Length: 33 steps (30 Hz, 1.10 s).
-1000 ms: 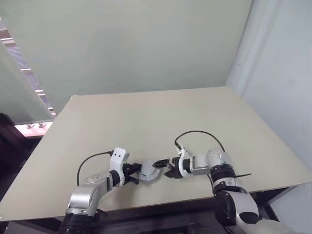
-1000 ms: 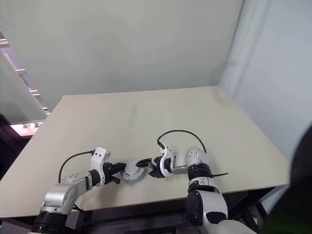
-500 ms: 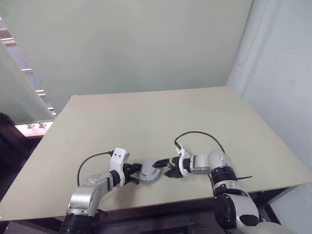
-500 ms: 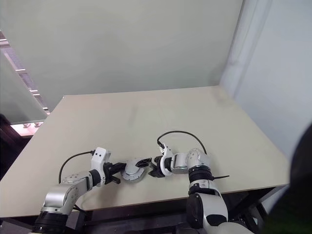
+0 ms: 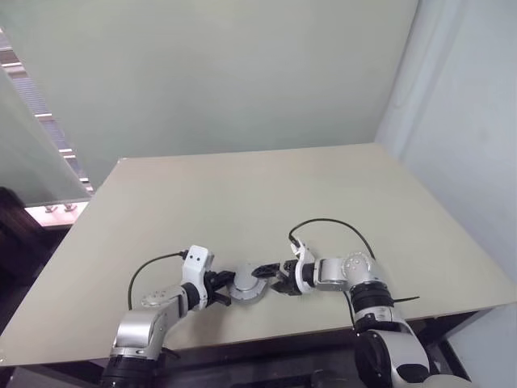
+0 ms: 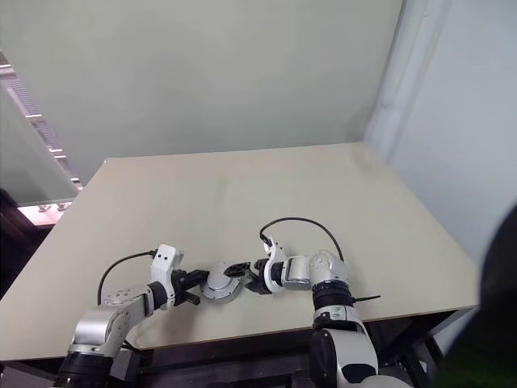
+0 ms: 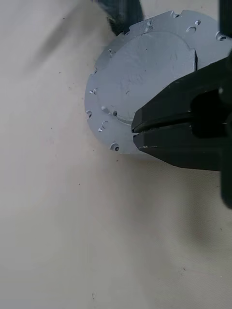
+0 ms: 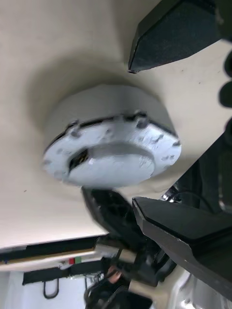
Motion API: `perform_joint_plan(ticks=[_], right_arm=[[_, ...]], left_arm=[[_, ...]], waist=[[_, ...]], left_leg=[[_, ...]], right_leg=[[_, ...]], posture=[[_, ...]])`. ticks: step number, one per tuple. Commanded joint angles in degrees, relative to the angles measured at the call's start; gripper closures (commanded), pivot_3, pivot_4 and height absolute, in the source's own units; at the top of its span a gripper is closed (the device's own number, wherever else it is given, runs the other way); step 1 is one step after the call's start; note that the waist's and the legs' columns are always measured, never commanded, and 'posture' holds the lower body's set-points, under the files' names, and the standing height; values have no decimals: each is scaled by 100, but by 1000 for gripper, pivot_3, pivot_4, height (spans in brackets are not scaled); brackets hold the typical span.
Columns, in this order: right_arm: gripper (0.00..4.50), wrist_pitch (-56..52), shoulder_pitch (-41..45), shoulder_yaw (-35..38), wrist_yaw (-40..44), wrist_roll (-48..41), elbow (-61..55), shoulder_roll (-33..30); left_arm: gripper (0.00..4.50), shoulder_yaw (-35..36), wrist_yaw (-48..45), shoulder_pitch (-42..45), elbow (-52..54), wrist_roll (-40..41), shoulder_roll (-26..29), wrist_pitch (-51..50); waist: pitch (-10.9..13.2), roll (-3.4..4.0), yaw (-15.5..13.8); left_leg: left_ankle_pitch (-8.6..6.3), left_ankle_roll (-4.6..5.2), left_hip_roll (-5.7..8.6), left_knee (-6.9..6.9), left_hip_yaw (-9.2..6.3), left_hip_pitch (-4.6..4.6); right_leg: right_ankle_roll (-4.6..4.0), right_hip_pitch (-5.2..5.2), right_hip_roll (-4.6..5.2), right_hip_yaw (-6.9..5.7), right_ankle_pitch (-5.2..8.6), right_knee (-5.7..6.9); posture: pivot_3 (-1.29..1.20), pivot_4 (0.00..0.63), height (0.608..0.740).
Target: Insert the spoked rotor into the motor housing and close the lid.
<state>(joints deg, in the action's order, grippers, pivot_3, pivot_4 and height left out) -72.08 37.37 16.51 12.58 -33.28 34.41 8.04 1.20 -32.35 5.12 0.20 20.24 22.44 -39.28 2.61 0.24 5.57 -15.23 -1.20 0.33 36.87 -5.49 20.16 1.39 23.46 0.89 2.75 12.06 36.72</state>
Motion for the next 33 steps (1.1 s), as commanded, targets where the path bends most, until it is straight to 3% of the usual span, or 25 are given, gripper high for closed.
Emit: perform_joint_plan(ticks=[1,17,20,24,28,29,33], right_arm=[[15,184,-54,-91,-69,-174,-120,891],[15,456,-172,-515,-273,-498,-111,1050],[609,395,-212,-561,-344,-549,-140,1030],[1986,369,-259,-575,-440,-572,-169,1011],[2962,337,-290,-589,-540,-637,-195,987],[3159,333,-297,-592,-565,-652,-200,983],[3225,328,-319,-635,-638,-694,-210,946]], left_arm=[[4500,-131,-15,-116,16,-10,-58,-95],[4500,-125,52,-264,137,6,-136,-140],[4500,-121,63,-281,148,7,-151,-143],[4500,-110,64,-284,135,2,-150,-140],[4500,-98,50,-278,129,-20,-162,-149],[4500,-97,46,-277,127,-25,-164,-149],[4500,-98,31,-255,103,-40,-166,-145]], waist=[[0,0,0],[-1,0,5],[-1,1,2],[-1,2,7],[-5,10,7],[-7,15,7],[-7,19,6]], left_leg=[[0,0,0,0,0,-1],[0,0,-3,0,1,-7],[0,0,-3,0,0,-7],[-1,1,-1,0,1,-2],[-1,2,-5,0,3,-10],[-1,2,-5,0,2,-11],[-1,2,-5,0,4,-14]], right_leg=[[0,-1,0,0,0,0],[0,-4,-1,0,0,1],[-1,-4,-1,0,0,1],[0,-1,-1,1,0,-1],[-3,-5,-1,0,2,0],[-3,-5,-2,-1,2,1],[-3,-9,-2,0,2,1]], posture=[[0,0,740],[0,0,740],[0,0,740],[0,0,740],[0,0,740],[0,0,740],[0,0,740]])
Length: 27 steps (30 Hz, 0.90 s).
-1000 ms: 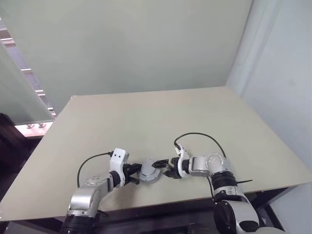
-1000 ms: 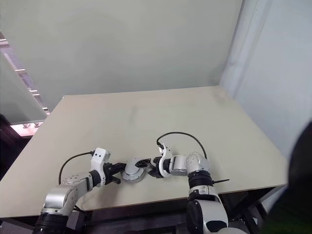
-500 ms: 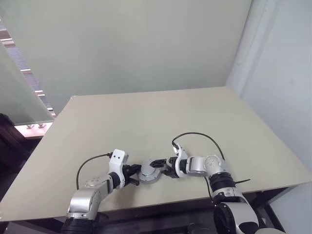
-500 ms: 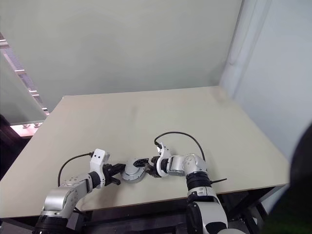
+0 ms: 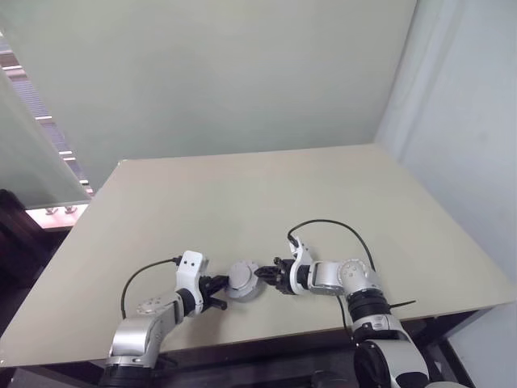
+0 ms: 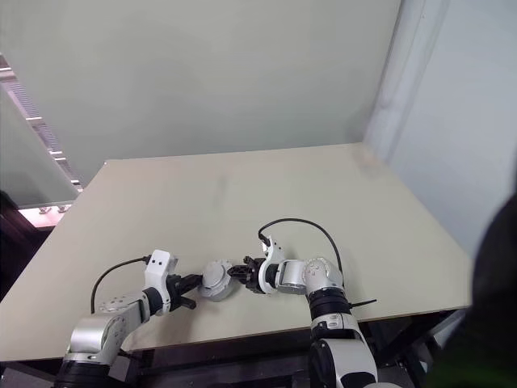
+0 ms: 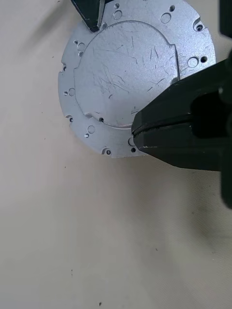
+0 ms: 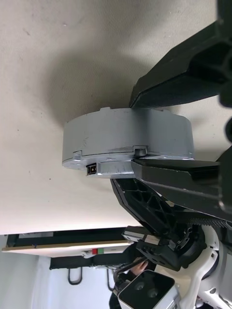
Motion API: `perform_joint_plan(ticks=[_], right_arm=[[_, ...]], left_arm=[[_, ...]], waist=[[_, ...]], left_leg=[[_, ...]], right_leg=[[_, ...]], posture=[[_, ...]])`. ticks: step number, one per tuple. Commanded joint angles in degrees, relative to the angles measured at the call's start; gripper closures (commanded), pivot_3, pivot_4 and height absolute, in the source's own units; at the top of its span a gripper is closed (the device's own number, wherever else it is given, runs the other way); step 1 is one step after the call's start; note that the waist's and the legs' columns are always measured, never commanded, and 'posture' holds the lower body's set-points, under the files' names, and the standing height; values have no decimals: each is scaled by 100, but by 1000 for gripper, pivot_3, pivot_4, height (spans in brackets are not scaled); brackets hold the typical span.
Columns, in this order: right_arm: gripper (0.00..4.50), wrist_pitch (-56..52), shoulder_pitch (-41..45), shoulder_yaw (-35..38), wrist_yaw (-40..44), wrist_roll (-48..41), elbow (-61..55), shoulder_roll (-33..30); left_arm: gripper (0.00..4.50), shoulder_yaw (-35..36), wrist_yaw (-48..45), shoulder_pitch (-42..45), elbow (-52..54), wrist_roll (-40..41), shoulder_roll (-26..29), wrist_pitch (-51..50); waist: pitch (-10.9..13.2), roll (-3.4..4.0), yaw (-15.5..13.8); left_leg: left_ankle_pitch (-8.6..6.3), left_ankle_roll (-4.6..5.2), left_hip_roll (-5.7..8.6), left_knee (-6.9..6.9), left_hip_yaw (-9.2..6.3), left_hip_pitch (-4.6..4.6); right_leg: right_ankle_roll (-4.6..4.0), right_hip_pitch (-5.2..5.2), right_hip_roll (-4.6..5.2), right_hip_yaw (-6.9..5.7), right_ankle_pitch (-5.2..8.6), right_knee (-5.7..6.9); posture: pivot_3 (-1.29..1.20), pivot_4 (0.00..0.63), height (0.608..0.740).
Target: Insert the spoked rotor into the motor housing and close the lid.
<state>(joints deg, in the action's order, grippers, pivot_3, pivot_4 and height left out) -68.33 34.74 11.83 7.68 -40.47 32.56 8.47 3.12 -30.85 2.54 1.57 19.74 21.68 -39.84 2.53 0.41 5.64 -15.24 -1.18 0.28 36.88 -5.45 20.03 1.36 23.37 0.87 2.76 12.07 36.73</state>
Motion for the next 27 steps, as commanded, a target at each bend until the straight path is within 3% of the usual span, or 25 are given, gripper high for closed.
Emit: perform_joint_plan(ticks=[1,11,24,27], right_arm=[[3225,-46,-62,-171,-159,16,-29,894],[3225,-57,-133,-159,-203,-42,-135,818],[3226,30,-192,-143,-238,-120,-195,765],[3227,44,-213,-113,-240,-183,-226,760]], left_arm=[[4500,-288,-121,12,-42,8,-93,-88],[4500,83,-200,64,2,239,-159,-67],[108,1359,-194,-82,408,1197,-43,-348],[0,1717,-100,-132,428,1549,-88,-508]], waist=[[0,1,-1],[0,3,-1],[1,0,13],[1,0,14]], left_leg=[[0,0,0,0,0,0],[0,0,0,0,-1,1],[-1,3,-6,0,-1,44],[-1,3,-8,-1,-3,45]], right_leg=[[0,0,0,0,0,0],[-5,1,1,0,3,0],[3,39,-3,-1,-2,-2],[3,40,-4,-4,-2,-2]], posture=[[0,0,740],[0,0,740],[0,0,740],[0,0,740]])
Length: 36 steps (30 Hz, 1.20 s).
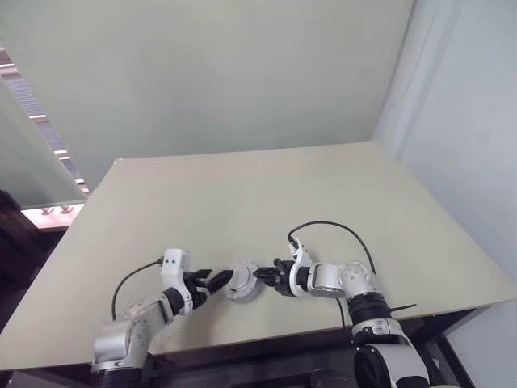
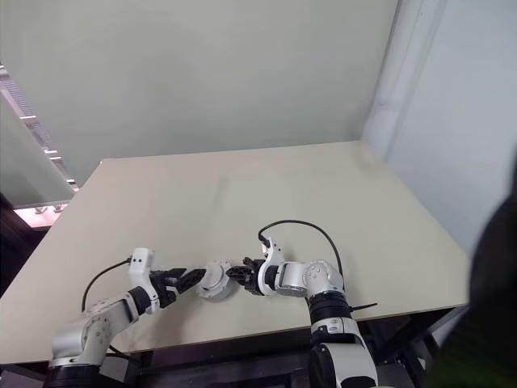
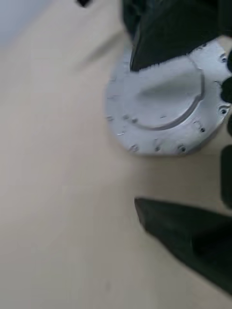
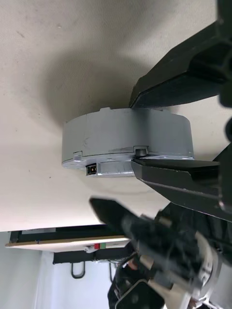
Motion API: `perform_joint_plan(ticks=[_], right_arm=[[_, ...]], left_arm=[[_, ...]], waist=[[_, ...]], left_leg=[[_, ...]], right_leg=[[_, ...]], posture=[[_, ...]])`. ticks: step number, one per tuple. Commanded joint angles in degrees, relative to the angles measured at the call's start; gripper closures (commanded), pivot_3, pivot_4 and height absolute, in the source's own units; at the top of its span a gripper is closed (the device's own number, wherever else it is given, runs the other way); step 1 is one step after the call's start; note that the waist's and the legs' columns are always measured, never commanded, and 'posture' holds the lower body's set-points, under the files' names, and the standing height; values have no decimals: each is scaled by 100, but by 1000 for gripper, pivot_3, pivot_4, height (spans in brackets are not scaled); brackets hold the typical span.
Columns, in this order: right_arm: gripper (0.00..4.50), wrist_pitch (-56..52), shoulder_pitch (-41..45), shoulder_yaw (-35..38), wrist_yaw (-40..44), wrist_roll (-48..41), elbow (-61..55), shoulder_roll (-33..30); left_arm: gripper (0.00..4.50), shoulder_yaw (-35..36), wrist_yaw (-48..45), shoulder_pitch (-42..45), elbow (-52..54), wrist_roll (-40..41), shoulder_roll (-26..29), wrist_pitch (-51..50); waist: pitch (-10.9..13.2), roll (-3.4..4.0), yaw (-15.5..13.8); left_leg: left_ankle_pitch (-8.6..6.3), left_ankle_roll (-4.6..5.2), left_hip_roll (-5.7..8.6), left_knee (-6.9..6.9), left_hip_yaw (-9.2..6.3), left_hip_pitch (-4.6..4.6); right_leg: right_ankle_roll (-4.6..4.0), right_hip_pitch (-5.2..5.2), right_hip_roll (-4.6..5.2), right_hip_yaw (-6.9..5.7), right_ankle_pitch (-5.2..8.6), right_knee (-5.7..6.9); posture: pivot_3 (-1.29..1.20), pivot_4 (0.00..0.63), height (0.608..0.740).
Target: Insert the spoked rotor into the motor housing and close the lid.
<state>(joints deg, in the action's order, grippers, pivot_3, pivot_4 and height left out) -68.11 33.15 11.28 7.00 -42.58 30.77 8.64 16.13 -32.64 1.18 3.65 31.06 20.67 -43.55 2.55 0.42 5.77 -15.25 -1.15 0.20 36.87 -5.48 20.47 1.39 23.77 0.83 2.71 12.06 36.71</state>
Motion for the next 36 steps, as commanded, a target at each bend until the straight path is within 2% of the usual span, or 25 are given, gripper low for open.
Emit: perform_joint_plan(ticks=[1,8,18,36], right_arm=[[3228,16,-63,-35,-171,-10,-66,742],[3258,-63,-111,280,-257,-442,-254,766],[3281,-232,-156,608,-460,-1050,-552,779],[3285,-152,-161,711,-610,-1357,-603,787]], left_arm=[[0,539,91,-19,224,585,-5,-250],[0,969,207,-236,290,1497,-178,-866],[0,1287,576,-327,226,2160,-396,-1046],[0,1346,1081,-467,186,2791,-596,-1015]], waist=[[0,0,2],[1,-2,1],[3,-9,-9],[9,-17,-8]], left_leg=[[0,0,0,0,1,1],[0,0,1,1,1,4],[0,0,3,1,2,19],[0,0,3,1,4,24]], right_leg=[[0,1,0,0,0,0],[0,2,1,1,0,-1],[0,13,1,2,0,-2],[0,19,1,4,0,-3]], posture=[[0,0,740],[0,0,740],[0,0,740],[0,0,740]])
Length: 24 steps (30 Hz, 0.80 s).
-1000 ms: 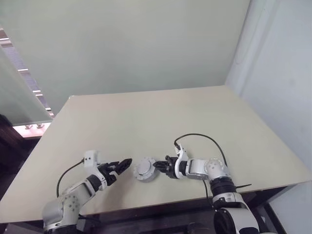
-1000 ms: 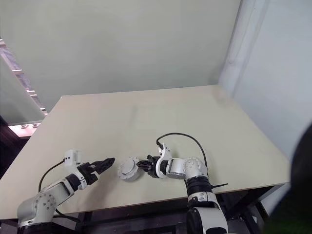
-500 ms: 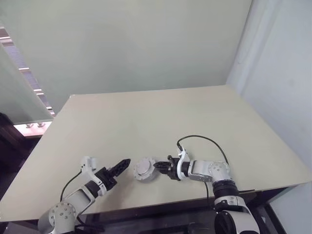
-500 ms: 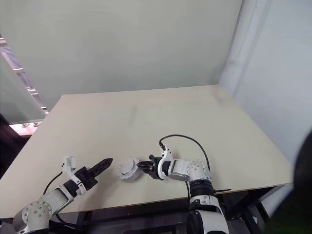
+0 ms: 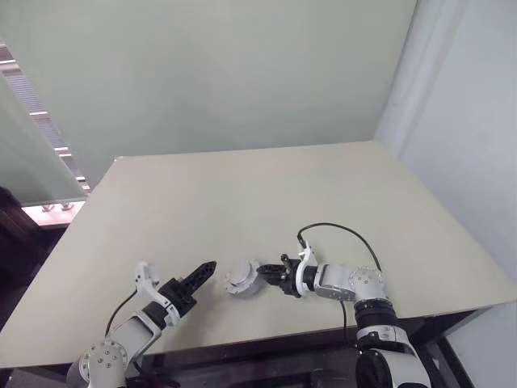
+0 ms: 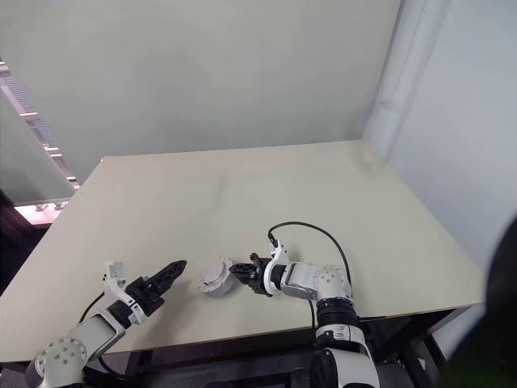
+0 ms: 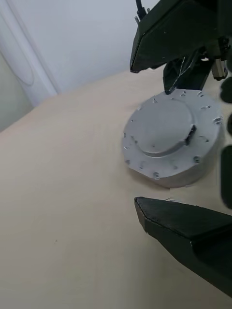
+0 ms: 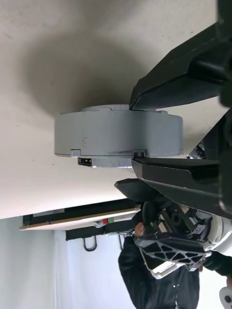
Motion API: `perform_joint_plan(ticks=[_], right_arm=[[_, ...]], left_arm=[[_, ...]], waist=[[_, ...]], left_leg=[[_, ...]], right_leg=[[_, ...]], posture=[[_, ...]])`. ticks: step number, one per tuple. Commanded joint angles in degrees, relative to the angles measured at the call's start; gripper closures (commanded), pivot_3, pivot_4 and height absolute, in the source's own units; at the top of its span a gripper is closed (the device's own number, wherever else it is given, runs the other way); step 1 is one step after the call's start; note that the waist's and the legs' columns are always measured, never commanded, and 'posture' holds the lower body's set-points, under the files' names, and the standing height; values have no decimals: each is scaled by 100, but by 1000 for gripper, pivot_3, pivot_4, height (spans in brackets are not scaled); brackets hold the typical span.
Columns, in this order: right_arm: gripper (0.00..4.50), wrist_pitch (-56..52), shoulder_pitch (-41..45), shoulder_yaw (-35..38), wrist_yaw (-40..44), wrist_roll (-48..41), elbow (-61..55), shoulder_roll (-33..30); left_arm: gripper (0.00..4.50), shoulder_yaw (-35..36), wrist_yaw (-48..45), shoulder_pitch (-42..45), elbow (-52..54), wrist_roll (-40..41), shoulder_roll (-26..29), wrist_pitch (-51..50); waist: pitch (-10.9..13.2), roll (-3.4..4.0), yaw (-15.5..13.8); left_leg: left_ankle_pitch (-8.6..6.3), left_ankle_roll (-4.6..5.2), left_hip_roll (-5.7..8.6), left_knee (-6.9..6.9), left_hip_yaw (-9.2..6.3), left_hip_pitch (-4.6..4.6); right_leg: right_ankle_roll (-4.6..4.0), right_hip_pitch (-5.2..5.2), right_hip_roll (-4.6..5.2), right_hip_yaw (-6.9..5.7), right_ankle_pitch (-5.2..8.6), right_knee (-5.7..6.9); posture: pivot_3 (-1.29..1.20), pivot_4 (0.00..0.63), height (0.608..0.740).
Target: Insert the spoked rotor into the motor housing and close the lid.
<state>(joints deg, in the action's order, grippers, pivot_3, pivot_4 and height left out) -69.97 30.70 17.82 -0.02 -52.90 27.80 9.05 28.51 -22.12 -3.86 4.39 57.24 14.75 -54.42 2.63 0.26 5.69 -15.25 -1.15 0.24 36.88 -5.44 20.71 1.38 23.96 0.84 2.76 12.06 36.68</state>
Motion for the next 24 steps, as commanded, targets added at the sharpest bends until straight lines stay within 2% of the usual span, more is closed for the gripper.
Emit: perform_joint_plan(ticks=[1,10,24], right_arm=[[3285,37,84,62,89,-335,-304,749],[3285,-61,94,109,230,-575,-356,763],[3316,-191,169,100,263,-1203,-618,852]], left_arm=[[0,105,44,29,114,183,-8,79],[0,99,182,13,102,393,-164,53],[0,98,475,119,-297,1326,-640,-82]], waist=[[1,-1,0],[3,-5,-1],[5,-11,-1]], left_leg=[[0,0,0,0,0,0],[0,0,0,0,2,2],[0,0,1,1,3,3]], right_leg=[[0,0,0,0,0,0],[0,1,0,1,0,0],[0,1,-1,2,0,0]], posture=[[0,0,740],[0,0,740],[0,0,740]])
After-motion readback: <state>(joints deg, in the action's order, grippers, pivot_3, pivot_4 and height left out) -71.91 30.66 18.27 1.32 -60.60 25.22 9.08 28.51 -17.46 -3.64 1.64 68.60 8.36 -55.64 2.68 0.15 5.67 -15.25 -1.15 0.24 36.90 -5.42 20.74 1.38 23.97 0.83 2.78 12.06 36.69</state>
